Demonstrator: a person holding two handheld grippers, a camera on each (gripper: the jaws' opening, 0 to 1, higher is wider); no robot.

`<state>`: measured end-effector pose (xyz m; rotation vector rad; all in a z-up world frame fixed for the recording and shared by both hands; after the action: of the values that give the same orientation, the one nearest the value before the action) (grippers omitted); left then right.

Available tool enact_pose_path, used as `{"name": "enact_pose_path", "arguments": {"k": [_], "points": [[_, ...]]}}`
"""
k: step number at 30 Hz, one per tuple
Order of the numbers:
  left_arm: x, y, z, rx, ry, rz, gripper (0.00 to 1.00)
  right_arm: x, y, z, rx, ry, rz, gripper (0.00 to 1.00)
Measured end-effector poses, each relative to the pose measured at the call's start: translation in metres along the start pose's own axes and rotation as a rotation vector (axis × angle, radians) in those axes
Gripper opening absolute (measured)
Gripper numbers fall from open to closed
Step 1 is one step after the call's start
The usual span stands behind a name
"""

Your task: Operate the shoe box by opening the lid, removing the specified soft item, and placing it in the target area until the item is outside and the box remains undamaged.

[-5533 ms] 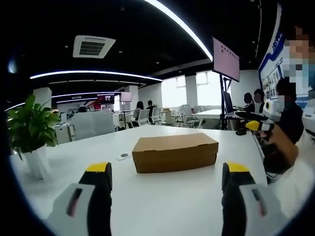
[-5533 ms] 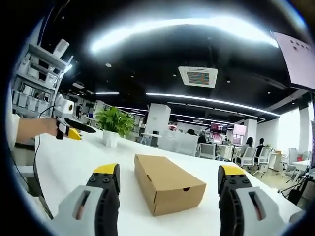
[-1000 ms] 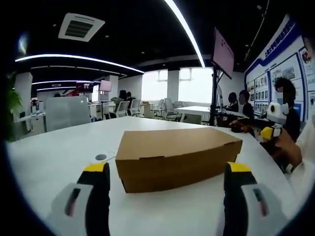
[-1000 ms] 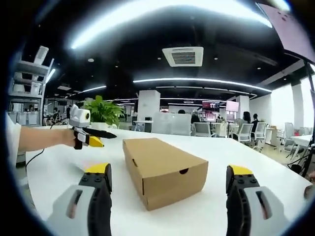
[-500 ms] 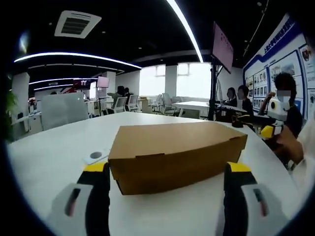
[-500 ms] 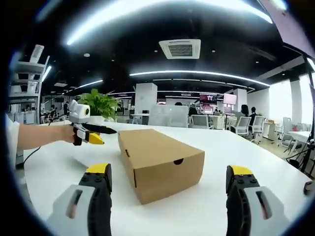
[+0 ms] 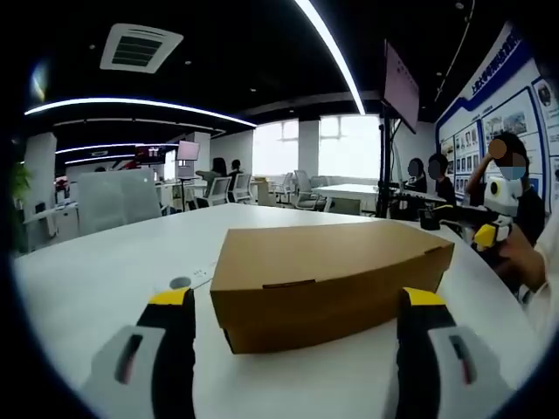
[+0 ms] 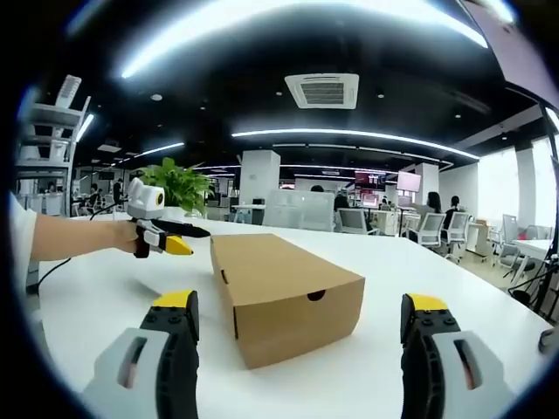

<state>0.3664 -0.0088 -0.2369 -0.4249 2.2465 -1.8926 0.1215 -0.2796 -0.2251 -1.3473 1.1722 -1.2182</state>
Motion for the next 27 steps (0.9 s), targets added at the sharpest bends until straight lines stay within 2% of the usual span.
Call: {"name": "enact_pose_path", "arguments": {"k": [6,10,12,13,15,16,19,24,27], "points": [[-0.009,0.002,0.001,-0.018,-0.013,0.041,0.99,-0.003,0.003,0.014,-0.011,-0.008,-0.008,1.0],[-0.019,0.002,0.01,-0.005,-0.008,0.068,0.99,-0.008,0.002,0.023,-0.012,-0.021,-0.012,1.0],[-0.022,0.003,0.016,-0.017,-0.006,0.071,0.99,-0.01,0.003,0.028,-0.02,-0.031,0.005,1.0],[-0.023,0.003,0.018,-0.024,-0.002,0.066,0.99,-0.01,0.004,0.031,-0.03,-0.033,0.015,1.0],[-0.025,0.004,0.023,-0.044,0.003,0.041,0.97,-0.014,0.011,0.036,-0.105,-0.047,0.052,0.99],[-0.025,0.004,0.025,-0.046,0.01,0.037,0.97,-0.014,0.009,0.04,-0.077,-0.047,0.044,0.98],[-0.026,0.004,0.03,-0.054,0.033,0.055,0.97,-0.015,0.01,0.042,-0.055,-0.027,0.024,0.98],[-0.031,0.005,0.032,-0.037,0.048,0.046,0.97,-0.012,0.011,0.046,-0.051,-0.01,0.028,0.98],[-0.035,0.007,0.033,-0.037,0.052,0.044,0.93,-0.011,0.012,0.048,-0.049,-0.001,0.027,0.98]]}}
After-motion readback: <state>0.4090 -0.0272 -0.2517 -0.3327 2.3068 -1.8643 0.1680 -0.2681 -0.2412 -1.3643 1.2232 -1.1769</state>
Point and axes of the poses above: the point that each gripper's makers call its tool centre point, and the gripper's own axes: z roughly forward along the fingers, x roughly to its right, y roughly out of its underside, the point moved 8 cm from there along -z, roughly backward along the fingers, and after that the axes turned 2 degrees about y, right-handed, at the moved point
